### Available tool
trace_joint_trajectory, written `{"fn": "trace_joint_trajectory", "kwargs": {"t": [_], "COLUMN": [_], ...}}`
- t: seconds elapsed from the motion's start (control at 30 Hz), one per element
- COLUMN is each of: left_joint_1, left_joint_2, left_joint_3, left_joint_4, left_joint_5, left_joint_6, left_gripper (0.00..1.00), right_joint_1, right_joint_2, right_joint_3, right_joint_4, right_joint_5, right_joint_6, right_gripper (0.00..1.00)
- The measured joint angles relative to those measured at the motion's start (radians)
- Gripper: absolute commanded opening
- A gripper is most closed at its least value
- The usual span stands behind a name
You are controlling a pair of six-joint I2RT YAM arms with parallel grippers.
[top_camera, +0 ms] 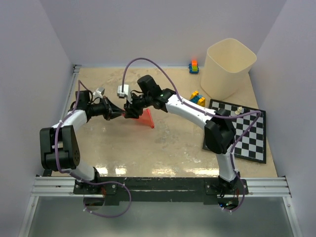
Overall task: Put the trash bags into the trash bin
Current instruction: Unfold the trash bag at the center of the board.
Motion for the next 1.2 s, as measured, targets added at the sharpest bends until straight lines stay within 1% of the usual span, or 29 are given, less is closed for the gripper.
{"fn": "trace_joint_trajectory", "kwargs": {"t": [0.03, 0.07, 0.2, 0.33, 0.4, 0.53, 0.67, 0.73, 0.87, 0.97, 1.1, 1.2], "left_joint_1": [0.004, 0.008, 0.031, 0.037, 0.037, 0.037, 0.032, 0.031, 0.029, 0.026, 0.026, 0.026], "left_joint_2": [0.000, 0.000, -0.010, -0.054, -0.075, -0.084, -0.072, -0.064, -0.063, -0.063, -0.082, -0.165], "left_joint_3": [0.009, 0.021, 0.132, 0.269, 0.364, 0.552, 0.698, 0.740, 0.752, 0.745, 0.715, 0.659], "left_joint_4": [-0.019, -0.043, -0.215, -0.388, -0.476, -0.597, -0.687, -0.714, -0.757, -0.819, -0.982, -1.071], "left_joint_5": [-0.002, -0.005, -0.056, -0.147, -0.187, -0.230, -0.259, -0.272, -0.277, -0.259, -0.207, -0.224], "left_joint_6": [0.020, 0.046, 0.234, 0.456, 0.558, 0.715, 0.827, 0.861, 0.906, 0.940, 1.077, 1.206], "left_gripper": [0.00, 0.00, 0.00, 0.00, 0.00, 0.00, 0.00, 0.00, 0.00, 0.00, 0.00, 0.00], "right_joint_1": [-0.009, -0.022, -0.133, -0.234, -0.241, -0.203, -0.173, -0.167, -0.173, -0.178, -0.179, -0.179], "right_joint_2": [-0.004, -0.011, -0.052, -0.052, -0.031, 0.032, 0.089, 0.093, 0.071, 0.023, -0.068, -0.113], "right_joint_3": [-0.003, -0.010, -0.069, -0.114, -0.117, -0.114, -0.114, -0.119, -0.145, -0.188, -0.236, -0.228], "right_joint_4": [-0.004, 0.000, 0.043, 0.119, 0.149, 0.190, 0.196, 0.200, 0.220, 0.220, 0.195, 0.176], "right_joint_5": [0.002, 0.001, 0.012, 0.157, 0.227, 0.283, 0.301, 0.306, 0.314, 0.327, 0.342, 0.338], "right_joint_6": [0.010, 0.023, 0.124, 0.267, 0.333, 0.411, 0.465, 0.487, 0.503, 0.495, 0.433, 0.337], "right_gripper": [0.65, 0.68, 0.69, 0.69, 0.69, 0.68, 0.68, 0.68, 0.68, 0.68, 0.68, 0.68]}}
